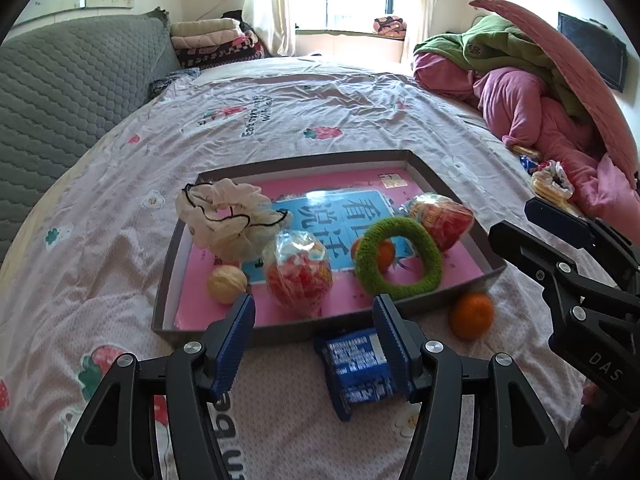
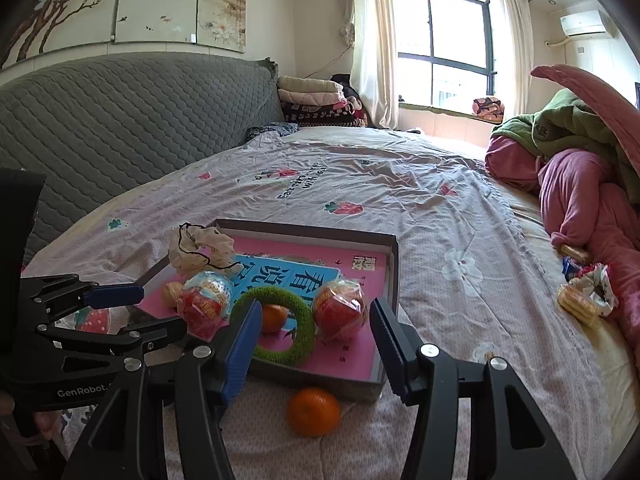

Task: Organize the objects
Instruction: 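Move the left tool toward the blue snack packet while the right tool approaches the orange, then close the left tool on the blue snack packet while the right tool closes on the orange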

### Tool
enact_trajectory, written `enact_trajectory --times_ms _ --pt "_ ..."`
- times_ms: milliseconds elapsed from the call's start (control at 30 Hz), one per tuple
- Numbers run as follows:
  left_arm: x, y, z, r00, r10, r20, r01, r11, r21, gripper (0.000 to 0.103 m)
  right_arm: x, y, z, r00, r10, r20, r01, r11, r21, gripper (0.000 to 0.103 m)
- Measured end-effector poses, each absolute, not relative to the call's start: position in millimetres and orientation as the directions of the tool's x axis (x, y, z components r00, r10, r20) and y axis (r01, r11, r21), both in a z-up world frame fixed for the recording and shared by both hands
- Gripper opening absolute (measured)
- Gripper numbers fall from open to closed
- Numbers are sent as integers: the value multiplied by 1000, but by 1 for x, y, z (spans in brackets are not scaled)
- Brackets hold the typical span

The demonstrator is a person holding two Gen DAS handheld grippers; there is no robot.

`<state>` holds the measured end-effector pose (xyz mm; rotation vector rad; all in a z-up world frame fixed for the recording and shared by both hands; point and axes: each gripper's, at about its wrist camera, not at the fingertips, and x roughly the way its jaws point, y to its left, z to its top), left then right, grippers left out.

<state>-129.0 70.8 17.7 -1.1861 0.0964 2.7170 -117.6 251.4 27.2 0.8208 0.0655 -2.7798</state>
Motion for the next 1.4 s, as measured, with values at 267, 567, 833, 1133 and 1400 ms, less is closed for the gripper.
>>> enact_trajectory --times_ms 267,567,833,1133,1400 --pt "-110 79 20 -662 131 -738 -205 -979 10 63 -100 252 25 -817 -204 -540 241 -970 3 56" --pt "-100 86 12 -634 127 -763 -211 -978 12 63 -78 252 9 -778 -200 -596 247 -969 2 57" --pt "-97 90 0 -590 142 -795 -210 -978 -19 63 -68 251 -8 -734 -182 -654 248 -969 -9 57" --pt "-102 100 -7 -561 144 -815 -204 -978 -32 63 -72 249 -17 -714 -159 -682 245 -969 -30 56" --pt "-115 105 -18 -548 122 -827 -182 -983 -24 63 -81 244 -27 -703 -151 -695 252 -967 -45 56"
